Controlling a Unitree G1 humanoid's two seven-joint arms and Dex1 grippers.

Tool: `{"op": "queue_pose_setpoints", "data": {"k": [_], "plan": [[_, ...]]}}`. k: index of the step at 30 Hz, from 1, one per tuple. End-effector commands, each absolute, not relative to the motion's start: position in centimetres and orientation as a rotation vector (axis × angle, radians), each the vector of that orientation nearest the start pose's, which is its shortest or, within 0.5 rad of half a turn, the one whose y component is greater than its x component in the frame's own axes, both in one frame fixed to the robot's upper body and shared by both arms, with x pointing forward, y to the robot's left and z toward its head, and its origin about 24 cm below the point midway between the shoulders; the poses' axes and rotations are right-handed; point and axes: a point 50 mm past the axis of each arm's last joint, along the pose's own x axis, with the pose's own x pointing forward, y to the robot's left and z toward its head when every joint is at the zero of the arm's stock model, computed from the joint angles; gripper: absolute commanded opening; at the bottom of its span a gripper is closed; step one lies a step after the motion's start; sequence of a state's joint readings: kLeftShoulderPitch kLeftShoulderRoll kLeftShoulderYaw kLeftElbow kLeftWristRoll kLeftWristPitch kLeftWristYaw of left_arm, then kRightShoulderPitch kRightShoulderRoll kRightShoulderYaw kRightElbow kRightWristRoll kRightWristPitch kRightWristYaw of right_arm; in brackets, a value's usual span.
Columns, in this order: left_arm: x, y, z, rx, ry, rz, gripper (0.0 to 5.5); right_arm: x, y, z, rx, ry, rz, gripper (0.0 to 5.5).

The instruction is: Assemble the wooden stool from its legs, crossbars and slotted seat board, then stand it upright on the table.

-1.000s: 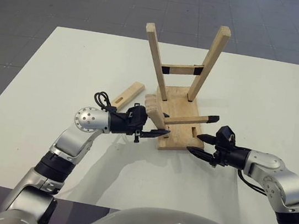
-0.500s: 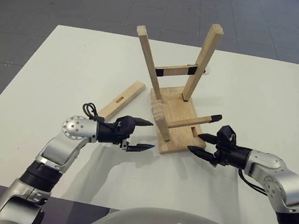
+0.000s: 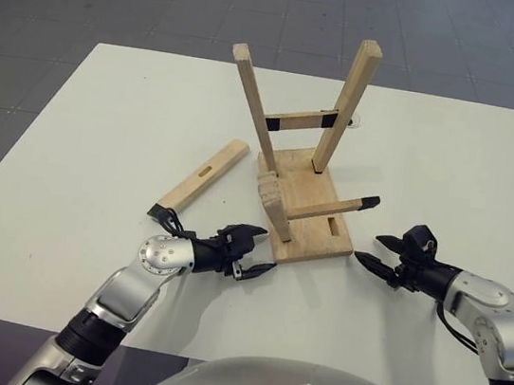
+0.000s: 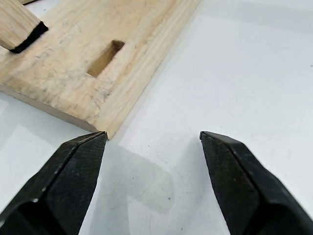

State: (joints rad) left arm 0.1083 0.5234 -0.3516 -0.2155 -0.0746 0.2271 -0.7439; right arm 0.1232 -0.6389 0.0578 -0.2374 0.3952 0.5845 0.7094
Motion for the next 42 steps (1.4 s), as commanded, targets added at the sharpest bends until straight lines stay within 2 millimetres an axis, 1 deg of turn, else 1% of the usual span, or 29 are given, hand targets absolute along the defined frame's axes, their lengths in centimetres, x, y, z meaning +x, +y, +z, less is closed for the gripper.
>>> {"op": "queue_pose_setpoints", "data": {"k": [1,3,6,8,10,13,14,17,19,20,21,22,23,24,25,26,28,30,31,33,35,36,38,40,41,42], "plan": [[19.7,13.4,1.6,0.346,0.389,-0.998,3.66,21.0,-20.6,4.2,-0.083,0.578,0.774,3.50],[20.7,14.1,1.7,0.371,0.372,-0.916,3.66,21.0,-20.5,4.1,-0.085,0.581,0.778,3.50],[23.1,15.7,2.6,0.413,0.316,-0.767,3.66,20.9,-20.1,4.0,-0.081,0.580,0.792,3.50],[23.9,16.3,3.2,0.421,0.290,-0.739,3.66,20.7,-19.8,4.0,-0.076,0.582,0.799,3.50],[23.7,16.4,3.9,0.401,0.262,-0.749,3.66,20.6,-19.6,3.9,-0.073,0.582,0.802,3.50],[22.2,17.0,5.8,0.295,0.205,-0.773,3.66,20.5,-19.4,4.0,-0.069,0.578,0.801,3.50],[21.7,17.3,6.6,0.226,0.189,-0.799,3.66,20.5,-19.4,4.0,-0.068,0.577,0.800,3.50],[20.7,19.3,10.5,0.015,0.163,-0.942,3.66,20.2,-19.3,3.9,-0.056,0.575,0.787,3.50],[21.8,20.4,14.6,-0.071,0.072,-0.991,3.66,20.1,-19.3,3.9,-0.050,0.573,0.783,3.50],[22.6,20.5,17.2,-0.131,-0.004,-1.007,3.66,20.1,-19.2,3.9,-0.050,0.573,0.784,3.50],[23.5,20.4,19.7,-0.179,-0.087,-1.016,3.48,20.2,-19.2,4.0,-0.051,0.571,0.785,3.50],[24.8,20.3,22.3,-0.212,-0.188,-0.992,3.41,20.3,-19.1,4.0,-0.053,0.569,0.784,3.50],[26.1,20.1,24.5,-0.262,-0.270,-0.950,3.18,20.5,-19.1,4.1,-0.055,0.563,0.783,3.50],[27.1,19.9,25.9,-0.304,-0.311,-0.891,3.13,20.7,-18.9,4.2,-0.057,0.557,0.783,3.50],[27.8,19.1,26.8,-0.320,-0.326,-0.856,2.89,21.0,-18.7,4.3,-0.056,0.545,0.783,3.50],[28.2,18.2,27.0,-0.325,-0.316,-0.840,2.85,21.1,-18.5,4.5,-0.055,0.536,0.782,3.50],[28.4,16.1,26.7,-0.335,-0.270,-0.850,2.85,21.2,-18.2,4.6,-0.056,0.528,0.788,3.50],[28.3,14.4,25.8,-0.331,-0.197,-0.860,2.85,21.3,-18.0,4.5,-0.059,0.530,0.794,3.50],[28.2,14.0,25.4,-0.323,-0.170,-0.865,2.85,21.3,-17.9,4.5,-0.060,0.531,0.795,3.50],[28.1,13.9,24.7,-0.296,-0.127,-0.858,2.85,21.4,-17.9,4.4,-0.062,0.533,0.796,3.50],[28.2,14.0,24.9,-0.279,-0.134,-0.845,2.85,21.5,-17.8,4.5,-0.061,0.530,0.797,3.50],[28.2,14.1,25.6,-0.275,-0.167,-0.846,2.85,21.5,-17.7,4.5,-0.059,0.529,0.797,3.50],[28.2,14.2,27.7,-0.307,-0.278,-0.851,2.85,21.5,-17.5,4.4,-0.055,0.529,0.798,3.50],[27.6,14.7,31.6,-0.409,-0.480,-0.867,2.85,21.2,-17.4,4.3,-0.055,0.535,0.802,3.50],[27.3,14.9,32.7,-0.440,-0.539,-0.874,2.85,21.2,-17.4,4.2,-0.054,0.537,0.802,3.50],[27.2,15.0,33.2,-0.452,-0.564,-0.878,2.85,21.1,-17.4,4.2,-0.054,0.538,0.803,3.50]]}}
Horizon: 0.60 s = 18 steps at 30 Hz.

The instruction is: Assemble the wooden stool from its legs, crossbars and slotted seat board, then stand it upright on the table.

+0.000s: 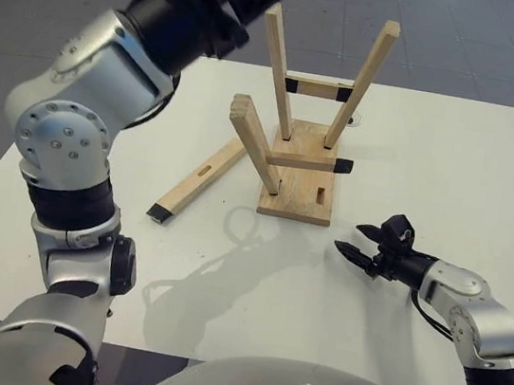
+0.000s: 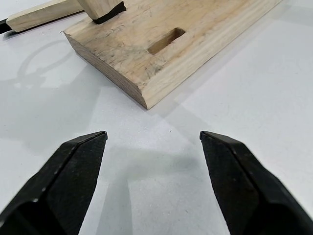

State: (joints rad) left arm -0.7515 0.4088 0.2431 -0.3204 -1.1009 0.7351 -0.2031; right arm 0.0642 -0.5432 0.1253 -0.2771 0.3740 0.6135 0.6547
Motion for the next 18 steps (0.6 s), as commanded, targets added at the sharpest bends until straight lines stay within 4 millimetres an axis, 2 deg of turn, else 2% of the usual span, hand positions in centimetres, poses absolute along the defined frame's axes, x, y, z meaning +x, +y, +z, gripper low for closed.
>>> {"op": "queue_pose_setpoints", "data": {"k": [1,3,5,7,9,11,12,14,16,18], "plan": [[27.3,15.1,32.9,-0.446,-0.550,-0.871,2.85,21.1,-17.5,4.2,-0.054,0.539,0.802,3.50],[27.8,15.2,30.9,-0.413,-0.459,-0.844,2.85,21.0,-17.5,4.2,-0.052,0.541,0.800,3.50],[28.4,15.0,27.6,-0.362,-0.314,-0.823,2.85,20.9,-17.5,4.2,-0.050,0.543,0.798,3.50],[28.4,13.9,23.2,-0.218,-0.118,-0.873,2.85,20.9,-17.4,4.1,-0.047,0.544,0.797,3.50],[27.8,13.3,17.7,-0.016,0.166,-0.935,2.85,21.0,-17.3,4.1,-0.045,0.543,0.795,3.50],[27.1,13.4,14.7,0.055,0.322,-0.963,2.85,21.0,-17.4,4.1,-0.045,0.541,0.792,3.50],[27.5,13.6,14.4,0.063,0.327,-0.927,2.85,21.0,-17.5,4.1,-0.046,0.541,0.789,3.50],[29.0,14.2,15.9,0.067,0.215,-0.835,2.85,21.0,-17.5,4.1,-0.045,0.541,0.786,3.50],[30.5,14.6,19.2,0.048,0.034,-0.761,2.85,20.8,-17.4,3.9,-0.041,0.545,0.783,3.50],[30.8,14.6,22.5,0.001,-0.141,-0.753,2.85,20.7,-17.3,3.8,-0.037,0.550,0.784,3.50]]}}
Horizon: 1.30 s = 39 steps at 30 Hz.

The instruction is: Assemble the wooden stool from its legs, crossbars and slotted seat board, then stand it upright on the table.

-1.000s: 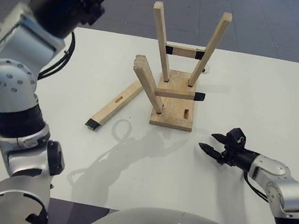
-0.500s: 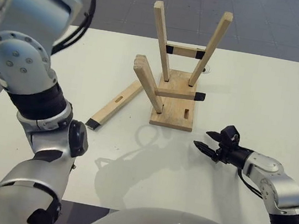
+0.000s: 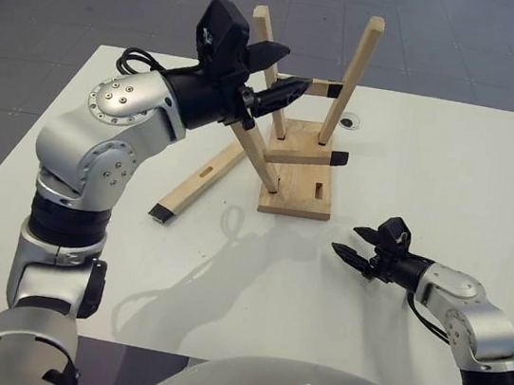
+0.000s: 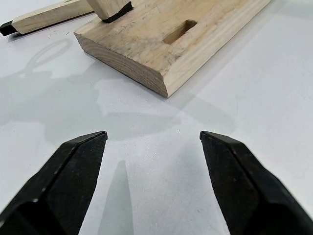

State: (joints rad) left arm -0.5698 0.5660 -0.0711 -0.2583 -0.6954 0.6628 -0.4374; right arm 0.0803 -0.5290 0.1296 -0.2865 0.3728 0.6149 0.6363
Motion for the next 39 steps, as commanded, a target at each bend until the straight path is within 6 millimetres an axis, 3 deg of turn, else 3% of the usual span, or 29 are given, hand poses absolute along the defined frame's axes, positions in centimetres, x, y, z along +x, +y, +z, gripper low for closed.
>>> {"op": "queue_pose_setpoints", "data": {"k": [1,5,8,11,15,18,21,26,31,35,39], "plan": [[30.6,14.4,23.7,-0.028,-0.203,-0.778,2.85,20.6,-17.4,3.8,-0.040,0.554,0.785,3.50],[27.3,14.7,27.6,-0.220,-0.444,-0.912,2.85,20.8,-17.7,3.8,-0.050,0.558,0.782,3.50],[27.6,18.9,27.5,-0.193,-0.447,-0.717,2.85,20.8,-17.8,3.9,-0.050,0.556,0.775,3.50],[27.4,23.0,25.0,-0.106,-0.315,-0.599,2.85,20.5,-18.0,3.9,-0.044,0.556,0.764,3.50],[26.1,25.7,19.8,-0.030,-0.049,-0.641,3.14,20.6,-18.2,4.0,-0.043,0.555,0.759,3.50],[24.6,27.2,15.5,0.014,0.136,-0.683,3.64,20.7,-18.1,4.2,-0.046,0.552,0.759,3.50],[24.4,28.7,11.7,0.090,0.270,-0.600,3.64,20.7,-17.9,4.2,-0.048,0.552,0.767,3.50],[22.6,28.7,6.1,0.212,0.479,-0.619,3.64,21.0,-17.7,4.9,-0.032,0.494,0.754,3.50],[21.4,28.8,4.0,0.235,0.559,-0.627,3.64,21.4,-17.6,8.4,0.006,0.221,0.638,3.50],[21.5,29.2,3.2,0.244,0.578,-0.586,3.64,21.9,-18.6,9.7,-0.212,0.102,0.442,3.50],[21.2,28.2,2.4,0.201,0.599,-0.622,3.46,22.7,-19.4,10.5,-0.259,-0.007,0.239,3.50]]}}
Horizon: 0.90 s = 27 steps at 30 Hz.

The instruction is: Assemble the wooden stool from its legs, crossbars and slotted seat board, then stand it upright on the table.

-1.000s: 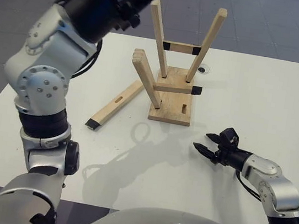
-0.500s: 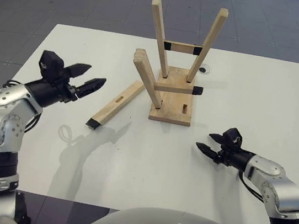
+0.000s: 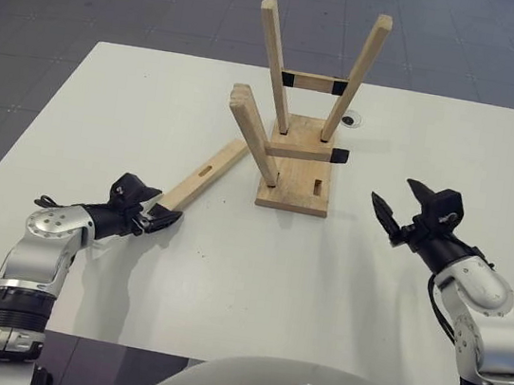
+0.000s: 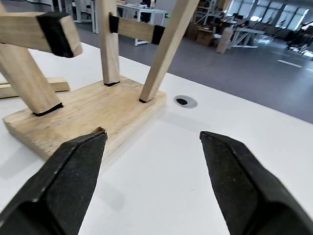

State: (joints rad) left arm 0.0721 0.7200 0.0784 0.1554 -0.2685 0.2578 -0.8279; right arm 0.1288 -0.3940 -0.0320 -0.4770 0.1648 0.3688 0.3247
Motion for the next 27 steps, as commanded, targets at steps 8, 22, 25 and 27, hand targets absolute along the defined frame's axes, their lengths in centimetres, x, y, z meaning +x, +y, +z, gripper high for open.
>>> {"op": "queue_pose_setpoints", "data": {"k": [8,22,25,27], "plan": [[22.3,28.0,2.8,0.265,0.570,-0.541,2.23,23.6,-19.7,10.9,-0.273,-0.029,0.203,3.50],[27.6,21.1,22.7,-0.292,-0.280,-0.801,2.05,23.9,-16.3,19.2,0.316,-0.122,0.636,3.85],[25.8,18.9,25.4,-0.417,-0.223,-1.071,2.05,23.2,-15.2,21.0,0.436,-0.113,0.843,4.41],[24.9,17.9,26.7,-0.477,-0.189,-1.198,2.05,23.1,-14.9,21.9,0.503,-0.106,0.942,4.70]]}}
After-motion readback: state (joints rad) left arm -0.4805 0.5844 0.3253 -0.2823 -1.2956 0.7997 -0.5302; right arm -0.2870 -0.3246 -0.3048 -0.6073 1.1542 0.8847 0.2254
